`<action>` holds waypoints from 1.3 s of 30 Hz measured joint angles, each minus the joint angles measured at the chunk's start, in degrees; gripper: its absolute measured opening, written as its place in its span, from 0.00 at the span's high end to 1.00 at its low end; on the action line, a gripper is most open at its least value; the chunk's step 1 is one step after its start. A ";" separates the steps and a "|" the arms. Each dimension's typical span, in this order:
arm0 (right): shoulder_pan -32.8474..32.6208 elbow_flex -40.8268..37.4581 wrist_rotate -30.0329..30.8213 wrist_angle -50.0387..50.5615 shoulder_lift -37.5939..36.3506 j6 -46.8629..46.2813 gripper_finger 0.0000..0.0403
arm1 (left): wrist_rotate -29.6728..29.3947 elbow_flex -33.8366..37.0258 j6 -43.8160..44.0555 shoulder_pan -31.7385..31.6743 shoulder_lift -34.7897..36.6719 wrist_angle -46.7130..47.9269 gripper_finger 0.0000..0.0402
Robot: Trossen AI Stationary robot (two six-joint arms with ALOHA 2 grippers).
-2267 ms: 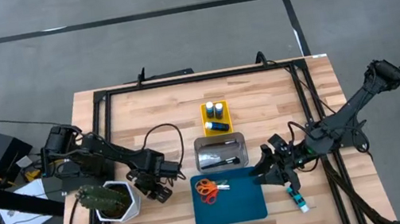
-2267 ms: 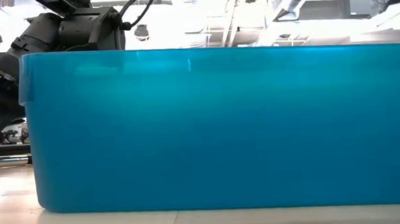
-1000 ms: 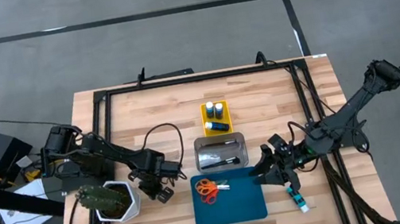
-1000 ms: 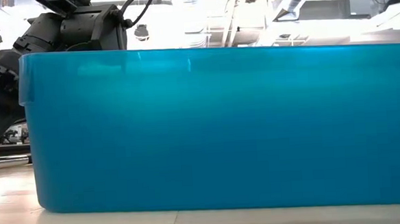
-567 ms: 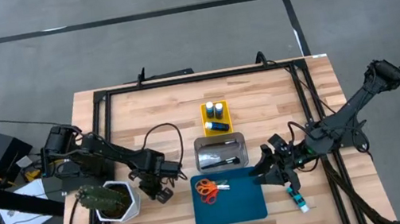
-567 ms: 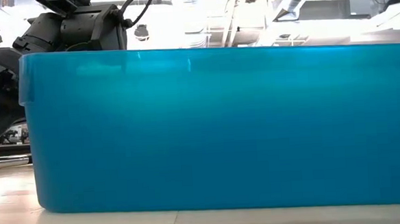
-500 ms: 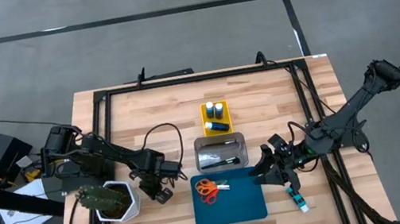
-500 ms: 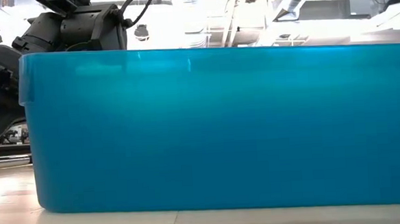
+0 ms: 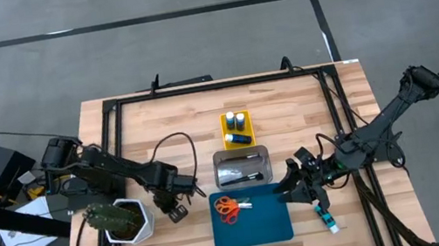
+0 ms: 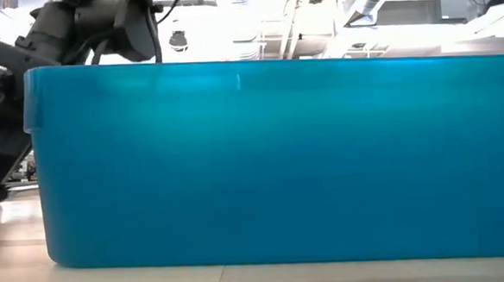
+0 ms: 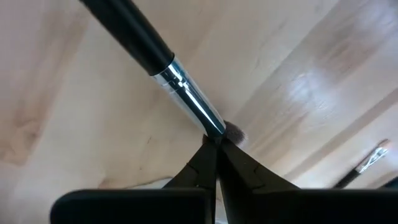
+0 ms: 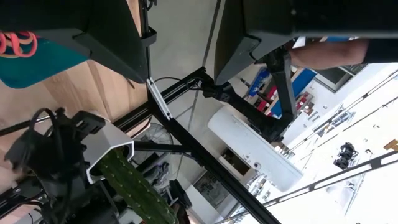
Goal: Pick & Place Paint Supplies
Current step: Put the makeup brush into the black bin
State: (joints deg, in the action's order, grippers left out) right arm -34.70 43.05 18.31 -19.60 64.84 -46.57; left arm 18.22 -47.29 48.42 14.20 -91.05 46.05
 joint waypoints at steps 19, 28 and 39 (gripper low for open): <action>2.62 0.00 -0.24 1.51 -0.02 -0.59 0.54 | -3.43 -0.04 3.16 -0.61 12.85 -13.06 1.00; 2.62 0.00 -0.24 1.69 -0.02 -1.38 0.54 | -7.58 -0.04 14.43 -0.61 12.85 -35.65 1.00; 1.56 0.00 -0.24 1.60 -0.02 26.82 0.54 | -1.82 -0.04 27.43 -0.61 12.85 -59.12 1.00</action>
State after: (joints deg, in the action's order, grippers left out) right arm -33.14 43.05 18.06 -18.00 64.82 -19.75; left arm 16.40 -47.33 75.85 13.58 -78.19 -13.07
